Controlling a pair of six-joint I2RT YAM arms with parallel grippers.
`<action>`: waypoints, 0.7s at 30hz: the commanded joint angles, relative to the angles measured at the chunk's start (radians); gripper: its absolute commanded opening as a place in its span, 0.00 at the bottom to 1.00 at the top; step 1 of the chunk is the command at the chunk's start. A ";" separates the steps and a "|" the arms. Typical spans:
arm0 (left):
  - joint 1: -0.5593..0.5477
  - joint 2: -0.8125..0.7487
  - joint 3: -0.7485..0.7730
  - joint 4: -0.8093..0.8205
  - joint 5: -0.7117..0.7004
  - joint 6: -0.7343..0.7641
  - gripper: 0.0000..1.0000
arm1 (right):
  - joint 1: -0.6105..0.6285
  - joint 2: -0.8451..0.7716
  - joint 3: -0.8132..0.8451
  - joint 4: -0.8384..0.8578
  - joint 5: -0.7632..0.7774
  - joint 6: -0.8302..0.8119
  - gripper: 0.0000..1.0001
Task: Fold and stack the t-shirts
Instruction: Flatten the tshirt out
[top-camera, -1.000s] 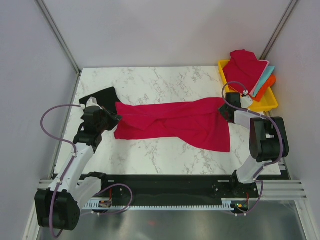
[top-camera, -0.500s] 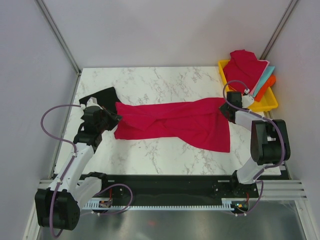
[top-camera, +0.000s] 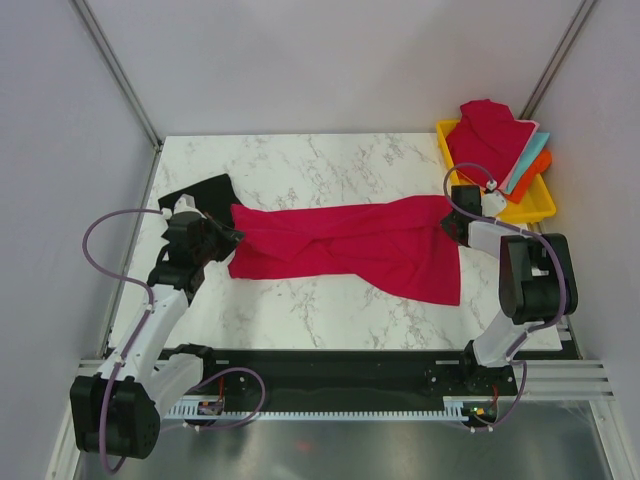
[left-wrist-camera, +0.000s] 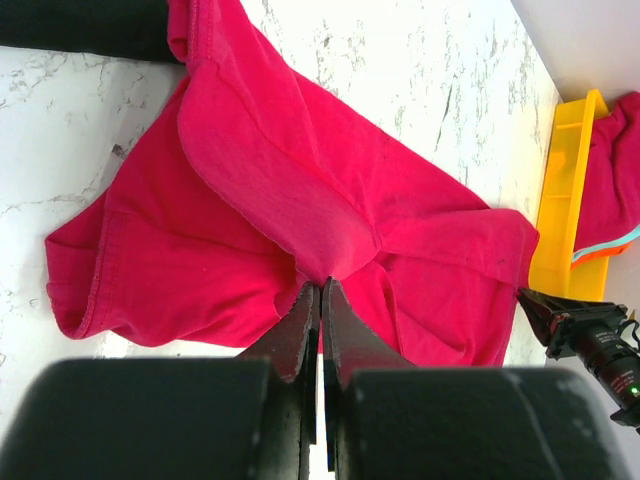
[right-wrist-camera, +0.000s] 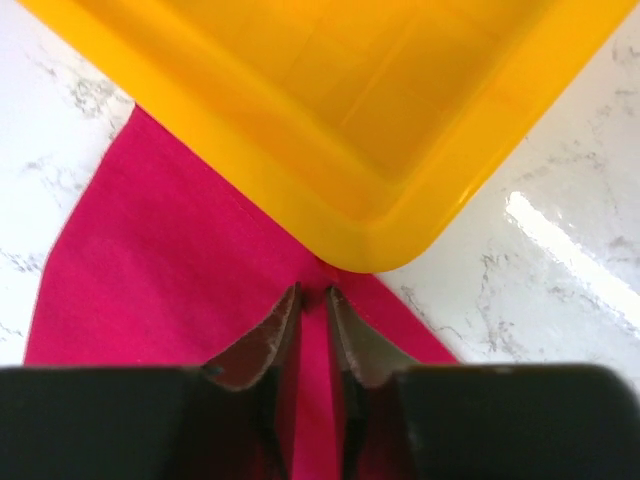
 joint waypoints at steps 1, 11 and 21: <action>0.005 0.000 0.005 0.035 0.012 0.015 0.02 | -0.003 -0.021 0.026 0.012 0.041 -0.003 0.21; 0.005 -0.006 0.005 0.031 0.012 0.018 0.02 | -0.003 -0.089 0.017 -0.006 0.075 -0.015 0.00; 0.005 -0.060 0.007 0.014 -0.015 0.018 0.02 | 0.026 -0.170 -0.059 0.006 0.046 0.009 0.00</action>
